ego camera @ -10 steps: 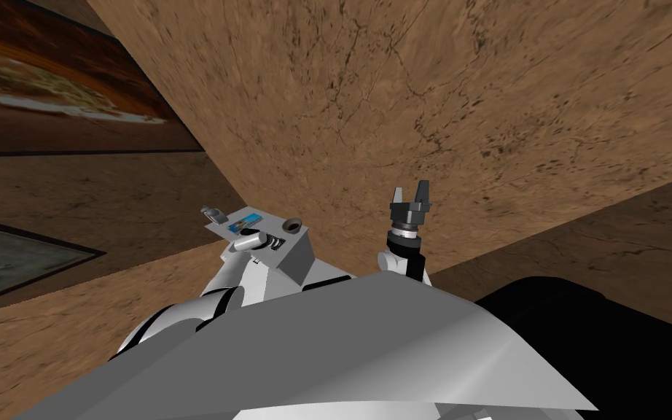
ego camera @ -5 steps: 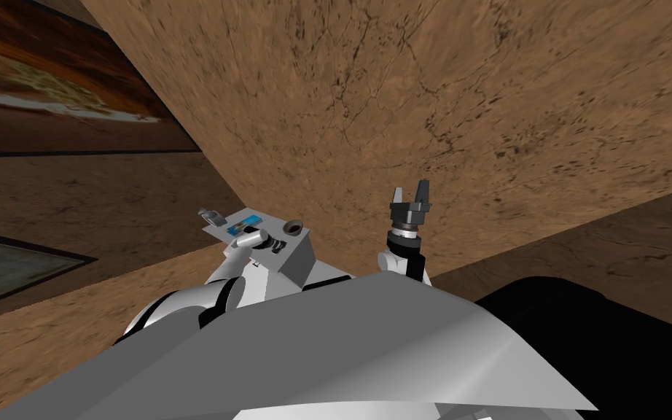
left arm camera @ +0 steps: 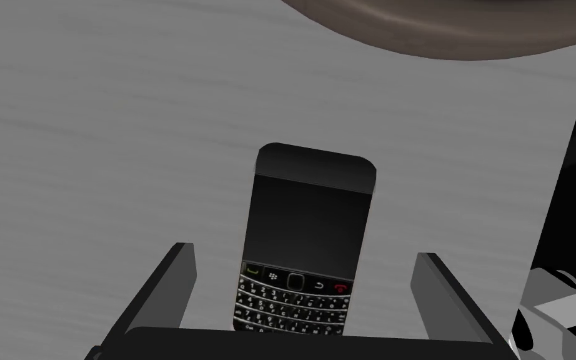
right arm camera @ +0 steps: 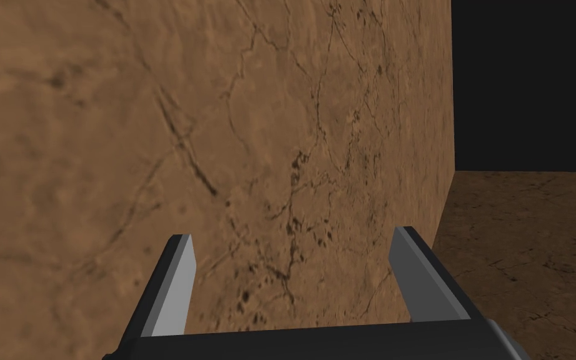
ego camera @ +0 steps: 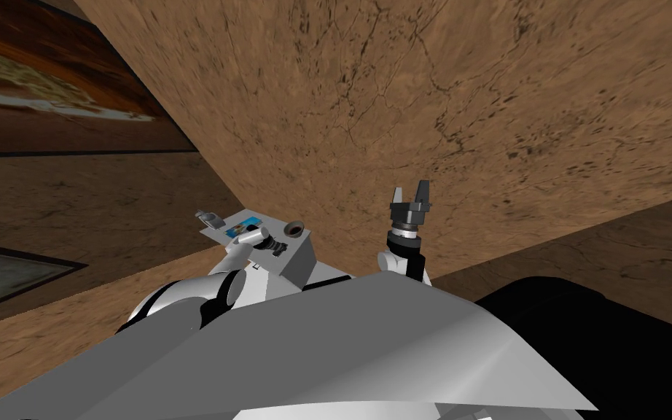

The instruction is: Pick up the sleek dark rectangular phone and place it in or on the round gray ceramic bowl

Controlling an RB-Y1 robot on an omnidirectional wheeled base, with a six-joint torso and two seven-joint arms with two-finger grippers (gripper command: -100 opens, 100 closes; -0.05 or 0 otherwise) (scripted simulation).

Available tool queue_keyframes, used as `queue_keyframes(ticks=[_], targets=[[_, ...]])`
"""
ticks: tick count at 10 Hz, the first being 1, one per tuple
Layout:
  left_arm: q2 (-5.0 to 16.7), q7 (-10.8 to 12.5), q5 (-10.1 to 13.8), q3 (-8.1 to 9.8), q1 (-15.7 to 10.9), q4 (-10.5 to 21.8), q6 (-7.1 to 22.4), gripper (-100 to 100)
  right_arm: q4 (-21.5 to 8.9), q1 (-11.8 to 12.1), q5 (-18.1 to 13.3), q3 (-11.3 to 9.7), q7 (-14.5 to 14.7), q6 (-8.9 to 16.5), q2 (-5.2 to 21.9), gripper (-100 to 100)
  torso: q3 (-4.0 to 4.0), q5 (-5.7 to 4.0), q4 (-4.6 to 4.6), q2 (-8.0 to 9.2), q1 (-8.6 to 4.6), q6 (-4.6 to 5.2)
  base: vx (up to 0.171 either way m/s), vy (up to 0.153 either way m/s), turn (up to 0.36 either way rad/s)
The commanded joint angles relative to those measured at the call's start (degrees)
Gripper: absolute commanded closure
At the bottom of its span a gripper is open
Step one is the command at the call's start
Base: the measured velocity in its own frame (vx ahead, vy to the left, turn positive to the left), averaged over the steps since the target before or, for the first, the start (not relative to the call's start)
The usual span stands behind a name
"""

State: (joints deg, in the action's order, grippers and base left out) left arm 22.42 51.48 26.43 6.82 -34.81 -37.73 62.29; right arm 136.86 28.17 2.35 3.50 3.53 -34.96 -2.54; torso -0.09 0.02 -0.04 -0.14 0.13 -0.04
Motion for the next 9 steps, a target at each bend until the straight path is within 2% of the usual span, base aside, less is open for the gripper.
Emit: queue_keyframes(ticks=[1, 2, 3, 4, 5, 7, 8, 9], targets=[[0.3, 0.7, 0.6, -0.46, -1.0, 2.1, 1.5, -100, 0.0, 0.0, 0.0, 0.0, 0.0, 0.0, 0.0, 0, 0.0, 0.0, 0.0, 0.0, 0.0, 0.0, 0.029, 0.037, -0.02], [0.5, 1.0, 0.9, -0.72, -1.5, 3.0, 2.3, -100, 0.0, 0.0, 0.0, 0.0, 0.0, 0.0, 0.0, 0, 0.01, 0.0, 0.0, 0.02, 0.0, 0.0, 0.025, 0.03, -0.019], [0.5, 0.4, 0.9, -0.46, -1.4, 3.0, 1.4, -100, 0.0, 0.0, 0.0, 0.0, 0.0, 0.0, 0.0, 0, 0.03, 0.0, 0.01, 0.04, -0.02, 0.0, 0.011, 0.013, -0.004], [0.6, 0.5, 0.9, -0.49, -1.4, 3.0, 1.7, 0, 0.0, 0.0, 0.0, 0.0, 0.0, 0.0, 0.0, 0, 0.05, -0.01, 0.02, 0.09, -0.08, 0.0, 0.0, 0.0, 0.0], [-0.2, -0.3, 0.7, -0.19, -0.4, 3.8, -0.2, -100, 0.0, 0.0, 0.0, 0.0, 0.0, 0.0, 0.0, 0, 0.07, -0.02, 0.03, 0.13, -0.12, 0.0, 0.042, -0.005, 0.015], [-0.7, -1.0, 0.5, 0.05, 0.3, 4.5, -1.6, -100, 0.0, 0.0, 0.0, 0.0, 0.0, 0.0, 0.0, 0, -0.03, -0.03, -0.02, -0.06, -0.17, 0.0, 0.063, -0.004, 0.017], [-0.7, -0.5, 0.4, -0.09, 0.2, 4.0, -1.0, -100, 0.0, 0.0, 0.0, 0.0, 0.0, 0.0, 0.0, 0, -0.04, -0.03, -0.02, -0.06, -0.14, 0.0, 0.022, 0.003, 0.002], [-0.7, -0.6, 0.4, -0.08, 0.2, 4.1, -1.3, 100, 0.0, 0.0, 0.0, 0.0, 0.0, 0.0, 0.0, 0, 0.01, -0.03, 0.0, 0.03, -0.13, 0.0, 0.0, 0.0, 0.0]])
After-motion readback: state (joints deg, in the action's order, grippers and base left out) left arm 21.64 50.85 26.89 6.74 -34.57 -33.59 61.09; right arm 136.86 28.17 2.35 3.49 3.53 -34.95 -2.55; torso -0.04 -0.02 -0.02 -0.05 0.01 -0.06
